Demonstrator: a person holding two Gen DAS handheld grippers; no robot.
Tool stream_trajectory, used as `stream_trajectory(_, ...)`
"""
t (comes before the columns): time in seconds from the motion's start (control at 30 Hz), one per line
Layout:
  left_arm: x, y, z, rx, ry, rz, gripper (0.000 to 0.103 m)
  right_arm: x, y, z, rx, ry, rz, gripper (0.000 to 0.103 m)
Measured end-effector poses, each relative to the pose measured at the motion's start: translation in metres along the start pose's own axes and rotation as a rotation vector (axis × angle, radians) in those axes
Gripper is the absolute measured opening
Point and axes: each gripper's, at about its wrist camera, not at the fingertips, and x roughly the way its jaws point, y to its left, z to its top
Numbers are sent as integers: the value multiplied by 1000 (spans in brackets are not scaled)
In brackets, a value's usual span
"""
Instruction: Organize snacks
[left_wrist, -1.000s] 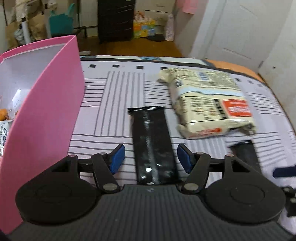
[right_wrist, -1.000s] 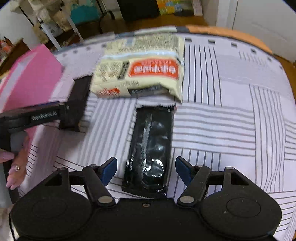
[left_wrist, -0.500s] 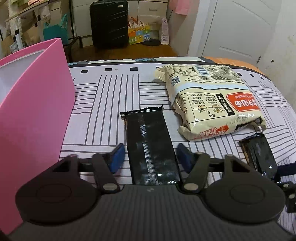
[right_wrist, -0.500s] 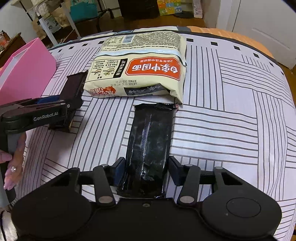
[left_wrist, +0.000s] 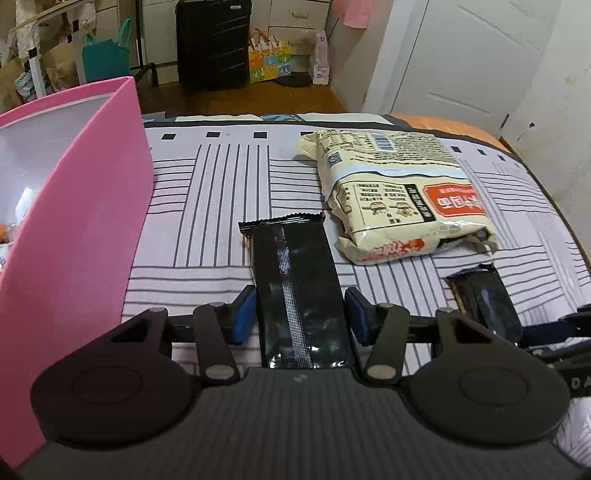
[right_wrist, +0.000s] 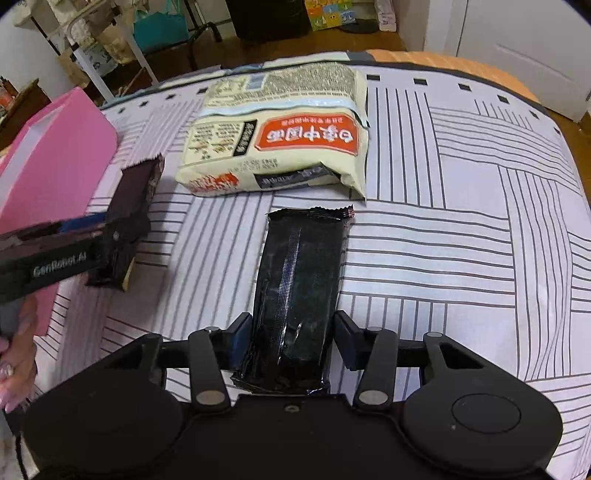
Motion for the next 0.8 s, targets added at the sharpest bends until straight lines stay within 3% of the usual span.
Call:
stream_trajectory(0.4,-60,-5,-21,-5,11,-53,50,-25,33,-28,7,11,47,53)
stream_trajectory(0.8,-142,-8,-47,38,-16,-98,50,-93,51,-67,3,-148,152,53)
